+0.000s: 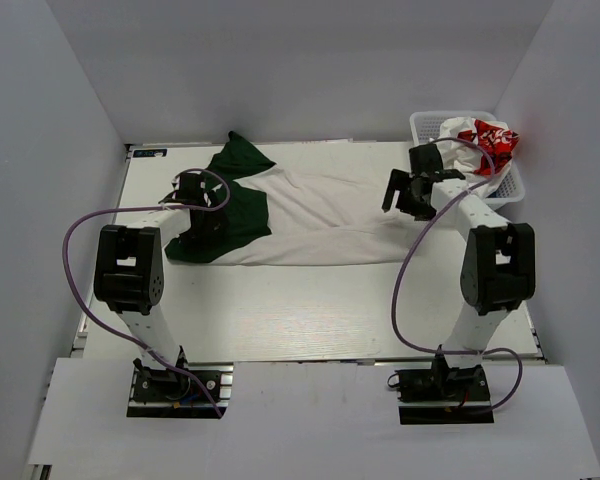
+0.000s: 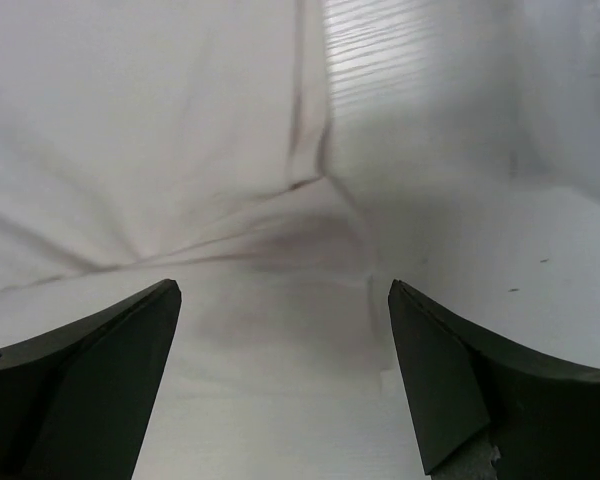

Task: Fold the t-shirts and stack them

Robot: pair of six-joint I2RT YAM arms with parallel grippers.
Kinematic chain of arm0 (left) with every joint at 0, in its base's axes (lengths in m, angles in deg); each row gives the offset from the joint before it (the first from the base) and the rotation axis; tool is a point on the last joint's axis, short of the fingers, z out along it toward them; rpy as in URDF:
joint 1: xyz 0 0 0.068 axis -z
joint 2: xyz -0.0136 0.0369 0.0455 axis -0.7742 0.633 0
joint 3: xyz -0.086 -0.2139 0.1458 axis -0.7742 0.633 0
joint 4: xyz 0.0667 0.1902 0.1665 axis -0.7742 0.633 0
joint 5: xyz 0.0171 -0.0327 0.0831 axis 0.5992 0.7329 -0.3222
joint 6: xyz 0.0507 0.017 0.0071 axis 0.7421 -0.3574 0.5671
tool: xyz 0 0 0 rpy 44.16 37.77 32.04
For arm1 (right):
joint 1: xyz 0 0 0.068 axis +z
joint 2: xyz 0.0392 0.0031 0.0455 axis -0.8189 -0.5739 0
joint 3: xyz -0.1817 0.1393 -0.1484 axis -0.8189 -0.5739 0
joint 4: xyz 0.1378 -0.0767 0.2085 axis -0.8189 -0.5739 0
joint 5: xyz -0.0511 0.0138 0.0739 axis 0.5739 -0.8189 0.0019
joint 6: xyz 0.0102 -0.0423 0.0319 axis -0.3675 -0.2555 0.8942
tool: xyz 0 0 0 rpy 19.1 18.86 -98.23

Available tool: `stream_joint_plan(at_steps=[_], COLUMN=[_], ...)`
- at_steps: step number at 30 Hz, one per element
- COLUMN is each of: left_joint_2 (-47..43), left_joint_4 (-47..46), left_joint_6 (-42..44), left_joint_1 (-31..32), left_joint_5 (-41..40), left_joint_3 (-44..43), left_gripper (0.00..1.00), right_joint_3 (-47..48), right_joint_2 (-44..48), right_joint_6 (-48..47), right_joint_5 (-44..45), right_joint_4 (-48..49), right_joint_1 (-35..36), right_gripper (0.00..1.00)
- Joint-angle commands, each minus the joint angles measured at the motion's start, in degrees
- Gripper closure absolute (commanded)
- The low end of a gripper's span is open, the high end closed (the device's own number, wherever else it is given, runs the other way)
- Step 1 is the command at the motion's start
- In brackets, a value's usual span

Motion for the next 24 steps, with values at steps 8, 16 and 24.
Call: stream_joint_plan(at_steps=[8,16,24], left_joint_2=[0.34,-5.27,-19.59], left_joint_4=[6.02,11.56,22.26], left_joint_6=[-7.23,-12.68,-22.07], left_joint_1=[-0.45,0.08,1.22], left_joint_5=[-0.89,-1.60,6.31], left_joint_3=[-0.33,8.36,25.76], left_gripper=[0.00,0.00,0.00], right_joint_3=[-7.75,-20.03,-39.56], right_joint_2=[0.38,3.17,18.73], right_joint_6=[1.83,7.72,10.79], right_joint_5=[-14.71,-11.82,-9.08], right_joint_4=[9.62,10.77,9.89], right_joint_1=[4.71,4.01,4.45], right_gripper=[0.10,0.10,0.10])
